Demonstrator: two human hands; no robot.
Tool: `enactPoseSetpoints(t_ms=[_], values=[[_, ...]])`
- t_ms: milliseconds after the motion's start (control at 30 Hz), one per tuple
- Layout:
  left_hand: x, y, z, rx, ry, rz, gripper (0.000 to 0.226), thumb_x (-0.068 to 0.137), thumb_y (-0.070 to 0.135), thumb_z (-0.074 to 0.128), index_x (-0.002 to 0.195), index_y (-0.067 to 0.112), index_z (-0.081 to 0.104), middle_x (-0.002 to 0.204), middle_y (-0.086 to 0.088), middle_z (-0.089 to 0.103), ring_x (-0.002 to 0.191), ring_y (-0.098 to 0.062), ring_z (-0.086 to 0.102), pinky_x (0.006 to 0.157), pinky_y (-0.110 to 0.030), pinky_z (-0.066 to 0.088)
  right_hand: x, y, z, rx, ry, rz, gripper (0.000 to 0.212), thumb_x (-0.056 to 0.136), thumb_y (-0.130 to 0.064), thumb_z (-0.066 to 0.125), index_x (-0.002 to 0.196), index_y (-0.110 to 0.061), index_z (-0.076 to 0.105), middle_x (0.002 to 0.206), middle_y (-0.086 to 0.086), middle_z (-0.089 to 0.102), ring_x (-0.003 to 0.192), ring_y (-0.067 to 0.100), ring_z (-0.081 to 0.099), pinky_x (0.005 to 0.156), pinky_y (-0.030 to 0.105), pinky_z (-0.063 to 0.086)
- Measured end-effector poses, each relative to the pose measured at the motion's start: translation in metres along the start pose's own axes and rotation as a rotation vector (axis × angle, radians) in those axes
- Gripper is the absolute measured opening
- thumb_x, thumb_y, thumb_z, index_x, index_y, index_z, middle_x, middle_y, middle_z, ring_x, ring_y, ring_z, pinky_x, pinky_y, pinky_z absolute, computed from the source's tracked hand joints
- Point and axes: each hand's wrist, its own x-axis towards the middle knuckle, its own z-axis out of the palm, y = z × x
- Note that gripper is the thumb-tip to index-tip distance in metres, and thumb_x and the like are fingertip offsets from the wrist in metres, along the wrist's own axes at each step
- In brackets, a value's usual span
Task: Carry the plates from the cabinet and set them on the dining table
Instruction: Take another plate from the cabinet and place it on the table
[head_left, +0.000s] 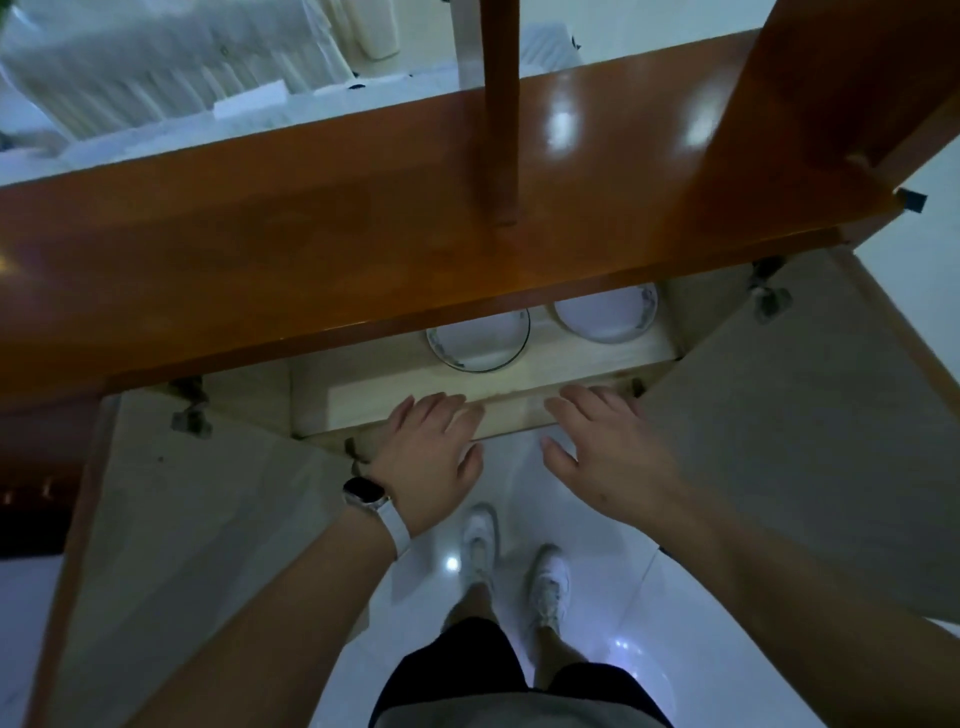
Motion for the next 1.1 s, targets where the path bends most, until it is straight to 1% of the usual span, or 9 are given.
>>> enactPoseSetpoints(t_ms=[100, 367, 467, 633, 700, 800, 933, 1033, 1100], values=[[0.009, -0.02, 0.023, -0.014, -0.059, -0.027, 0.043, 0.085, 0.031, 0.061, 0.125, 0.014, 0.064, 0.127, -0.013, 0.064, 0.117, -0.035, 0.058, 0.103, -0.052, 0.039, 0.019, 0.002, 0.027, -0.017, -0.009, -0.002, 0.043, 0.088, -0.04, 0.057, 0.119, -0.011, 0.064, 0.12, 0.008, 0.065, 0.108, 0.03, 0.057, 0.088, 0.039, 0.041], [0.055, -0.081, 0.099, -0.028, -0.202, -0.116, 0.044, 0.091, 0.037, 0.053, 0.132, 0.02, 0.058, 0.134, -0.007, 0.058, 0.121, -0.03, 0.051, 0.102, -0.043, 0.036, 0.085, 0.021, 0.105, 0.026, -0.056, 0.066, 0.045, 0.092, -0.039, 0.054, 0.125, -0.009, 0.059, 0.119, 0.011, 0.062, 0.107, 0.033, 0.056, 0.086, 0.042, 0.042], [0.074, -0.102, 0.137, -0.088, -0.257, -0.19, 0.047, 0.093, 0.039, 0.047, 0.136, 0.022, 0.051, 0.132, -0.006, 0.057, 0.12, -0.029, 0.049, 0.096, -0.041, 0.038, 0.114, 0.034, 0.143, 0.119, -0.098, 0.156, 0.049, 0.095, -0.043, 0.049, 0.132, -0.01, 0.052, 0.128, 0.012, 0.058, 0.115, 0.033, 0.052, 0.092, 0.044, 0.043], [0.101, -0.13, 0.2, -0.167, -0.244, -0.303, 0.047, 0.094, 0.037, 0.05, 0.136, 0.018, 0.052, 0.129, -0.011, 0.058, 0.115, -0.034, 0.051, 0.091, -0.041, 0.043, 0.156, 0.058, 0.199, 0.341, -0.057, 0.372, 0.051, 0.094, -0.045, 0.048, 0.133, -0.012, 0.048, 0.13, 0.013, 0.056, 0.114, 0.034, 0.053, 0.089, 0.043, 0.045], [0.113, -0.139, 0.217, -0.349, -0.21, -0.454, 0.039, 0.094, 0.038, 0.052, 0.125, 0.016, 0.058, 0.121, -0.011, 0.062, 0.11, -0.034, 0.056, 0.086, -0.037, 0.048, 0.174, 0.07, 0.212, 0.454, -0.079, 0.473, 0.053, 0.093, -0.047, 0.048, 0.133, -0.013, 0.045, 0.127, 0.013, 0.058, 0.112, 0.032, 0.056, 0.087, 0.039, 0.043], [0.137, -0.151, 0.231, -0.672, -0.097, -0.704, 0.021, 0.092, 0.042, 0.052, 0.083, 0.024, 0.055, 0.079, 0.0, 0.063, 0.08, -0.029, 0.061, 0.056, -0.026, 0.038, 0.199, 0.086, 0.225, 0.608, -0.075, 0.575, 0.061, 0.09, -0.051, 0.047, 0.137, -0.012, 0.04, 0.122, 0.012, 0.062, 0.108, 0.03, 0.06, 0.082, 0.034, 0.041], [0.171, -0.161, 0.232, -0.856, -0.083, -0.751, 0.028, 0.087, 0.044, 0.052, 0.083, 0.02, 0.066, 0.088, -0.005, 0.071, 0.079, -0.024, 0.064, 0.068, -0.033, 0.047, 0.227, 0.095, 0.234, 0.664, 0.02, 0.584, 0.058, 0.088, -0.044, 0.055, 0.132, -0.007, 0.043, 0.102, 0.005, 0.059, 0.091, 0.022, 0.056, 0.078, 0.034, 0.043], [0.185, -0.174, 0.231, -0.79, -0.163, -0.7, 0.03, 0.09, 0.042, 0.049, 0.092, 0.022, 0.07, 0.09, -0.005, 0.074, 0.082, -0.026, 0.068, 0.076, -0.037, 0.054, 0.243, 0.103, 0.237, 0.667, 0.046, 0.542, 0.047, 0.089, -0.036, 0.059, 0.124, -0.008, 0.047, 0.096, 0.001, 0.057, 0.088, 0.022, 0.058, 0.078, 0.036, 0.05], [0.191, -0.184, 0.234, -0.698, -0.167, -0.685, 0.03, 0.092, 0.042, 0.048, 0.085, 0.022, 0.07, 0.087, -0.005, 0.073, 0.079, -0.025, 0.067, 0.073, -0.036, 0.053, 0.252, 0.108, 0.239, 0.651, 0.056, 0.508, 0.043, 0.088, -0.032, 0.06, 0.121, -0.009, 0.048, 0.094, -0.001, 0.057, 0.085, 0.021, 0.057, 0.075, 0.033, 0.049]])
